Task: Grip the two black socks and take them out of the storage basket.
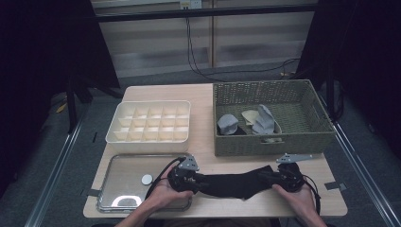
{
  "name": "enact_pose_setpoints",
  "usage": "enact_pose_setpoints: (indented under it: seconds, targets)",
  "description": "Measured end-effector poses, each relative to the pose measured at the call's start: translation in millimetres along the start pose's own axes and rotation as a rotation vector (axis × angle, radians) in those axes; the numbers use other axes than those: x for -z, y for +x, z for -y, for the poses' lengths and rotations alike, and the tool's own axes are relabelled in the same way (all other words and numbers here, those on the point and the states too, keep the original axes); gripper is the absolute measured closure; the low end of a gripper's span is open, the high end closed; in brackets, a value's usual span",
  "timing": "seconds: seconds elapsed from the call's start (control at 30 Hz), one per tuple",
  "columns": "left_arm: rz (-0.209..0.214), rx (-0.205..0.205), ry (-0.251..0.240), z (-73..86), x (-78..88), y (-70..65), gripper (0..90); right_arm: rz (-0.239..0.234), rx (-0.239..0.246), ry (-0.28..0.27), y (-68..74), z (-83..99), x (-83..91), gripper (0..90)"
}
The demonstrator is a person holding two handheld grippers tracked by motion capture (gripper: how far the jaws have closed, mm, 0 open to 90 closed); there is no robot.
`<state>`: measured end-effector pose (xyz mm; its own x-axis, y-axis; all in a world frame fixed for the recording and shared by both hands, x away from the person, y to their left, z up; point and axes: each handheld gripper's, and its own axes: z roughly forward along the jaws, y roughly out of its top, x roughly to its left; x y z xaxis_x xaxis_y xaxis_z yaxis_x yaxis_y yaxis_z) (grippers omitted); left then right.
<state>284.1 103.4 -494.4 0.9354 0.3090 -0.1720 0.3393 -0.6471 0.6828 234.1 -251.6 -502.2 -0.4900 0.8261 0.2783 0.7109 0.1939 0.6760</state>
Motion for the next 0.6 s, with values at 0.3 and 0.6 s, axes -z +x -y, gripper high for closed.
enact_pose_setpoints:
  seconds: [0.3,0.6]
  targets:
    - [0.012,-0.008,-0.006,0.1,-2.4,-1.4,56.6,0.041,-0.002,-0.046,-7.2,3.1,0.8,85.3]
    - [0.032,0.03,-0.028,-4.4,-6.7,-2.4,53.2,0.02,-0.048,-0.05,-10.8,2.4,8.3,69.2]
